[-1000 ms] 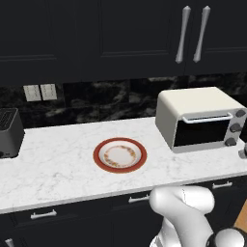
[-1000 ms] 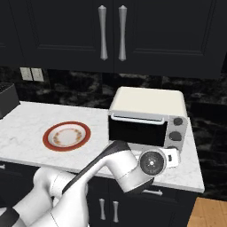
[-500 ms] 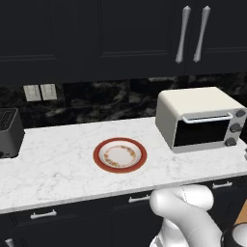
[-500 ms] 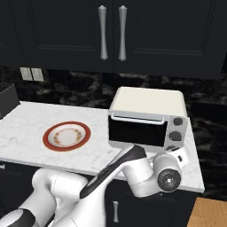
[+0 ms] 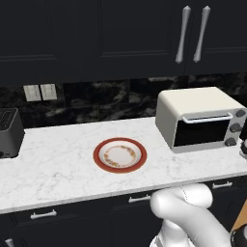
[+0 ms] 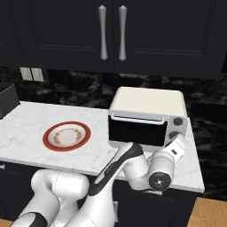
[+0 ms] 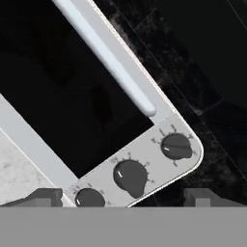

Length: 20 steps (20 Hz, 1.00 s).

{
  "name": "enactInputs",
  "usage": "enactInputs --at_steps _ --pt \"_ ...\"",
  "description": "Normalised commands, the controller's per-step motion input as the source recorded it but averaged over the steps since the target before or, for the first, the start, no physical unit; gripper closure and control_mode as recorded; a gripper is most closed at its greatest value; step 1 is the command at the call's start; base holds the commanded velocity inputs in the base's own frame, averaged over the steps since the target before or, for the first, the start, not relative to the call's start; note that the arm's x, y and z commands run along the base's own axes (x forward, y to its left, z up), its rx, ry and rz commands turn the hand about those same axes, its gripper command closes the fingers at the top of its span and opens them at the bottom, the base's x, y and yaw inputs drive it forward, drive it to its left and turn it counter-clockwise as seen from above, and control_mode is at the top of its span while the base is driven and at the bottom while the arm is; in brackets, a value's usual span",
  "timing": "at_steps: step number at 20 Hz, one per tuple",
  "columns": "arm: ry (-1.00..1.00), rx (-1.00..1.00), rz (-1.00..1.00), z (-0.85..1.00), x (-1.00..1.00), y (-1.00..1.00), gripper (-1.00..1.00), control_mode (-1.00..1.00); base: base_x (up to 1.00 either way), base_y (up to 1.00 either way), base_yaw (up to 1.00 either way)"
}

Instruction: Pick up the kebab skewer and baguette bread, and place them inside the toaster oven. Close the toaster oven door and start by setting the timer.

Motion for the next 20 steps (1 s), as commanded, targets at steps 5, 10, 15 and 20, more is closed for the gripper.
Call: enactInputs --at_steps 5,10,15,20 --pt "0.01 -0.12 0.01 0.00 0.47 -0.25 -1.00 -1.00 0.00 0.00 0.00" --pt "0.05 0.00 0.09 0.00 0.16 -0.40 -1.00 -1.00 0.00 0.00 0.00" --pt "0.01 0.00 0.09 0.00 0.23 -0.27 -1.00 -1.00 0.00 0.00 0.00" --pt "0.00 0.00 0.04 -0.17 0.39 -0.01 -1.00 -1.00 0.00 0.00 0.00"
